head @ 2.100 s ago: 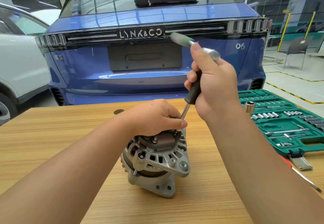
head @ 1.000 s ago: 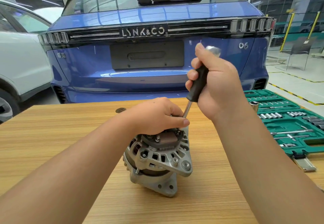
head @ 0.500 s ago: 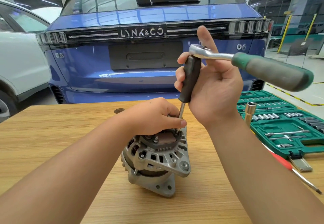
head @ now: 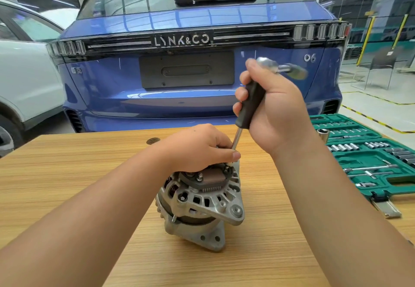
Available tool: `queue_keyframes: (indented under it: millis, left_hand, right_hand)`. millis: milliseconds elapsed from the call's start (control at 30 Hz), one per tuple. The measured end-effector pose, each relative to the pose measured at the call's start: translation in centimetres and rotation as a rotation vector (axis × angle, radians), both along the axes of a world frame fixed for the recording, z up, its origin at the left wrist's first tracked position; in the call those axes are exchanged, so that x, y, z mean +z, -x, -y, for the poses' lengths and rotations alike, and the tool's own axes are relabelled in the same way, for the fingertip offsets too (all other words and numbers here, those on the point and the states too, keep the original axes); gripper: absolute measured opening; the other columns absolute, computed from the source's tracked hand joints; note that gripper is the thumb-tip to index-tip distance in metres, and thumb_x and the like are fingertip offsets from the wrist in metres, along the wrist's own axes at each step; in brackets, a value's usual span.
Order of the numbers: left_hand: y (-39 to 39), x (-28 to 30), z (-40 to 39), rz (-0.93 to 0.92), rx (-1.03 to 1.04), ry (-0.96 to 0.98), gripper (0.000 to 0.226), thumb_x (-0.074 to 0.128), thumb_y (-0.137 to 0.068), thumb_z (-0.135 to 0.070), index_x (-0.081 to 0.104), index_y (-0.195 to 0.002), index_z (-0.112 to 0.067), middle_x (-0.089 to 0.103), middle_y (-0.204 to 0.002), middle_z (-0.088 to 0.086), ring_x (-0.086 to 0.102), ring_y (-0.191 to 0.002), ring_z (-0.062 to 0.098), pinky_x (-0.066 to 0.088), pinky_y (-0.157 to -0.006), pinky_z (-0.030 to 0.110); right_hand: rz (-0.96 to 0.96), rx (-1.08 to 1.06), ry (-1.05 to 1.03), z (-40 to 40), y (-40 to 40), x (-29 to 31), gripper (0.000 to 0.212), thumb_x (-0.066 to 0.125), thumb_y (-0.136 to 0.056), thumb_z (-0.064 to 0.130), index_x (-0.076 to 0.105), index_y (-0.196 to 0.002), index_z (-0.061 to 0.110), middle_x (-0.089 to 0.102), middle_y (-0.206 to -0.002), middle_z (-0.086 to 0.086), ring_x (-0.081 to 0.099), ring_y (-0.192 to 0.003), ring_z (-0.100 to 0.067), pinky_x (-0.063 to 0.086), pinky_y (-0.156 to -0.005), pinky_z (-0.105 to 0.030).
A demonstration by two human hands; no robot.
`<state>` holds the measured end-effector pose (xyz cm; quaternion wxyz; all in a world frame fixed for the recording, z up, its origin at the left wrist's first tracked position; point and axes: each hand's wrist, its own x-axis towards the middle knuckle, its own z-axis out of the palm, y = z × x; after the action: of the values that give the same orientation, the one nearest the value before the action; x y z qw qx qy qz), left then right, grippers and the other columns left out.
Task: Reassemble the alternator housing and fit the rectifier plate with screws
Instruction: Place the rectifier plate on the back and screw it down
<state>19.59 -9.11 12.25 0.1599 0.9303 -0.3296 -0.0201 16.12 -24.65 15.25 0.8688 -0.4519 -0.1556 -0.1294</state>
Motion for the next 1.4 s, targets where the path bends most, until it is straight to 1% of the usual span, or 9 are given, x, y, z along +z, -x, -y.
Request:
queue_keyframes:
  millis: [133, 300, 567, 733, 867, 933, 1033, 1267, 1400]
  left_hand:
    - [0.0, 0.0, -0.1, 0.003, 0.014, 0.006, 0.039, 0.056, -0.095, -0.061, 0.056, -0.076, -0.027, 0.050, -0.061, -0.013, 0.045, -0.052, 0.004, 0.036, -0.055, 0.029]
    - [0.1, -0.1, -0.3, -0.011, 0.014, 0.030, 0.041, 0.059, -0.094, -0.059, 0.062, -0.076, -0.022, 0.053, -0.063, -0.009, 0.046, -0.054, 0.004, 0.039, -0.057, 0.029]
    - [0.0, -0.1, -0.4, -0.019, 0.030, 0.026, 0.039, 0.058, -0.093, -0.061, 0.068, -0.083, -0.024, 0.064, -0.079, -0.001, 0.052, -0.058, 0.004, 0.044, -0.060, 0.031]
    - [0.1, -0.1, -0.5, -0.019, 0.017, 0.024, 0.038, 0.059, -0.094, -0.059, 0.068, -0.083, -0.024, 0.062, -0.075, -0.003, 0.055, -0.062, 0.009, 0.046, -0.062, 0.033]
    - [0.3, 0.0, 0.0, 0.011, 0.008, -0.010, 0.038, 0.055, -0.096, -0.060, 0.056, -0.074, -0.028, 0.051, -0.062, -0.015, 0.046, -0.054, 0.003, 0.035, -0.055, 0.029]
    - [0.3, 0.1, 0.1, 0.020, 0.001, -0.026, 0.036, 0.054, -0.097, -0.059, 0.055, -0.074, -0.031, 0.052, -0.063, -0.018, 0.046, -0.055, 0.002, 0.033, -0.055, 0.029]
    - [0.1, 0.0, 0.0, 0.013, 0.014, -0.010, 0.036, 0.054, -0.097, -0.059, 0.055, -0.075, -0.031, 0.052, -0.062, -0.017, 0.046, -0.054, 0.002, 0.034, -0.055, 0.029]
    - [0.1, 0.0, -0.2, 0.005, 0.024, 0.002, 0.042, 0.055, -0.095, -0.060, 0.060, -0.078, -0.022, 0.053, -0.063, -0.013, 0.048, -0.056, 0.003, 0.040, -0.058, 0.030]
    - [0.2, 0.0, -0.3, 0.008, 0.032, 0.008, 0.041, 0.057, -0.094, -0.060, 0.060, -0.077, -0.023, 0.054, -0.065, -0.008, 0.047, -0.057, 0.005, 0.042, -0.062, 0.032]
  right_hand:
    - [0.210, -0.009, 0.024, -0.5, 0.4, -0.5, 0.033, 0.052, -0.102, 0.006, 0.057, -0.118, 0.034, 0.061, -0.086, 0.003, 0.054, -0.067, -0.011, 0.040, -0.062, -0.028]
    - [0.353, 0.089, 0.070, -0.6, 0.3, -0.9, 0.040, 0.043, -0.098, 0.006, 0.056, -0.127, 0.031, 0.061, -0.089, -0.003, 0.050, -0.068, -0.017, 0.039, -0.062, -0.032]
    - [0.266, 0.361, -0.023, 0.5, -0.3, -0.9, 0.049, 0.032, -0.099, 0.057, 0.059, -0.125, 0.025, 0.061, -0.091, -0.004, 0.052, -0.070, -0.020, 0.039, -0.065, -0.033]
    - [0.191, 0.303, -0.026, 0.0, -0.1, -0.6, 0.036, 0.039, -0.099, 0.052, 0.054, -0.115, 0.023, 0.062, -0.084, 0.003, 0.055, -0.067, -0.013, 0.042, -0.062, -0.027]
    - [0.070, -0.151, 0.002, -0.5, -0.1, -0.2, 0.021, 0.064, -0.098, 0.036, 0.061, -0.085, 0.020, 0.052, -0.067, 0.006, 0.045, -0.051, -0.010, 0.038, -0.049, -0.025]
    - [0.005, -0.178, 0.004, -0.2, -0.3, -0.1, 0.020, 0.066, -0.098, 0.028, 0.060, -0.081, 0.020, 0.050, -0.064, 0.007, 0.043, -0.049, -0.009, 0.038, -0.049, -0.025]
    - [0.018, 0.068, -0.028, 0.0, -0.1, -0.2, 0.004, 0.058, -0.101, 0.019, 0.060, -0.098, 0.020, 0.060, -0.075, 0.007, 0.052, -0.059, -0.008, 0.042, -0.058, -0.025]
    - [0.307, -0.060, 0.101, -0.7, 0.2, -0.7, 0.035, 0.050, -0.101, 0.003, 0.057, -0.120, 0.032, 0.066, -0.090, 0.003, 0.054, -0.072, -0.014, 0.044, -0.061, -0.027]
    - [0.345, 0.119, 0.044, -0.6, 0.4, -0.8, 0.039, 0.040, -0.095, 0.011, 0.053, -0.128, 0.027, 0.062, -0.092, -0.006, 0.050, -0.071, -0.019, 0.039, -0.063, -0.032]
